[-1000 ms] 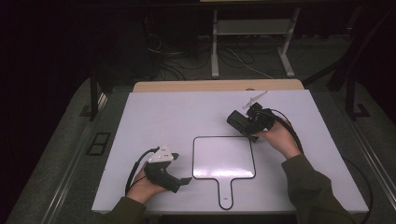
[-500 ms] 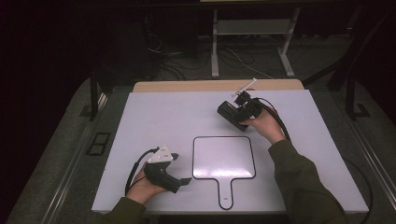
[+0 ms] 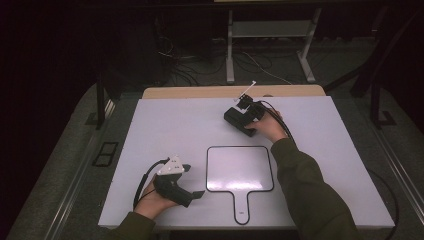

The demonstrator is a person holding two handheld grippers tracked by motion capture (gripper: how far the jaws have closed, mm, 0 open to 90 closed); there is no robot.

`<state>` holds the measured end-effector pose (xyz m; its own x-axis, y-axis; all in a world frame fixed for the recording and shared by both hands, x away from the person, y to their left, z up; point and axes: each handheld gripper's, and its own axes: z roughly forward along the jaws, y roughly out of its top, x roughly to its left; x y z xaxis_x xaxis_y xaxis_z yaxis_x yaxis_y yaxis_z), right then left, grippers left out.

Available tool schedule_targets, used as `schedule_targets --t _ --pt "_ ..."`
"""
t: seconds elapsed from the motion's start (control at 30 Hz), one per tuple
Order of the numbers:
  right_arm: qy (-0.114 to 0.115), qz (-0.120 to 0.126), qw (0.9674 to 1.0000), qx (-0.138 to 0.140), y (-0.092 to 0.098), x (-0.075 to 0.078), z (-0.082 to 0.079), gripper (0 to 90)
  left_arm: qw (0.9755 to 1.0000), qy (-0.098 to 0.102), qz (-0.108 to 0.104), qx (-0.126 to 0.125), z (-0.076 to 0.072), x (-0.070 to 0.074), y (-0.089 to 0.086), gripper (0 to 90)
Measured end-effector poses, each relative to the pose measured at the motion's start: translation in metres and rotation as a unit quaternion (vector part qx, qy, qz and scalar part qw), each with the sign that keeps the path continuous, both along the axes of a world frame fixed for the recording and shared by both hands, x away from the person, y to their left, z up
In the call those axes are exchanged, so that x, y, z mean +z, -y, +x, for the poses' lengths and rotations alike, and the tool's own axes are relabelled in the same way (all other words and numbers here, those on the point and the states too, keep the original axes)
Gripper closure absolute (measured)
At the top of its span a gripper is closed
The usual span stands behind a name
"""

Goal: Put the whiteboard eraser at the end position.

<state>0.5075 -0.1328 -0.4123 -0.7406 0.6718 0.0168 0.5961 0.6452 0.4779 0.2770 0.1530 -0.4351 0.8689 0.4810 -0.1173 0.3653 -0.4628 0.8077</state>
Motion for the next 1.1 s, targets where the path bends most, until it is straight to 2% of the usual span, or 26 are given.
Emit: schedule_targets --t 0.1,0.2,0.33,0.4,0.6,0.87,1.1 --pt "0.0 -0.013 0.9999 0.001 -0.001 -0.007 0.002 38.4 1.0 0.001 -0.001 0.0 0.0 0.0 0.0 0.0" --pt "-0.003 -0.009 0.9999 0.004 -0.001 -0.012 0.003 38.4 1.0 0.001 0.0 0.0 0.0 0.0 0.0 0.0" --pt "0.011 0.025 0.9996 -0.008 0.003 -0.005 0.001 36.8 1.0 -0.001 0.0 0.001 0.0 0.0 0.0 0.0" --pt "0.009 0.044 0.9989 -0.011 0.007 -0.001 0.0 34.1 1.0 -0.002 -0.002 0.004 0.0 0.0 0.0 0.0" --pt "0.016 0.072 0.9972 -0.015 0.021 0.006 -0.007 30.5 1.0 -0.003 -0.001 0.008 0.001 0.0 -0.001 0.0" --pt "0.044 0.084 0.9955 -0.01 0.03 0.011 -0.022 28.5 1.0 -0.003 0.002 0.009 0.002 -0.001 -0.001 0.0" --pt "0.052 0.102 0.9934 -0.012 0.038 0.014 -0.035 28.5 1.0 -0.001 0.003 0.008 0.001 -0.001 -0.002 0.0"
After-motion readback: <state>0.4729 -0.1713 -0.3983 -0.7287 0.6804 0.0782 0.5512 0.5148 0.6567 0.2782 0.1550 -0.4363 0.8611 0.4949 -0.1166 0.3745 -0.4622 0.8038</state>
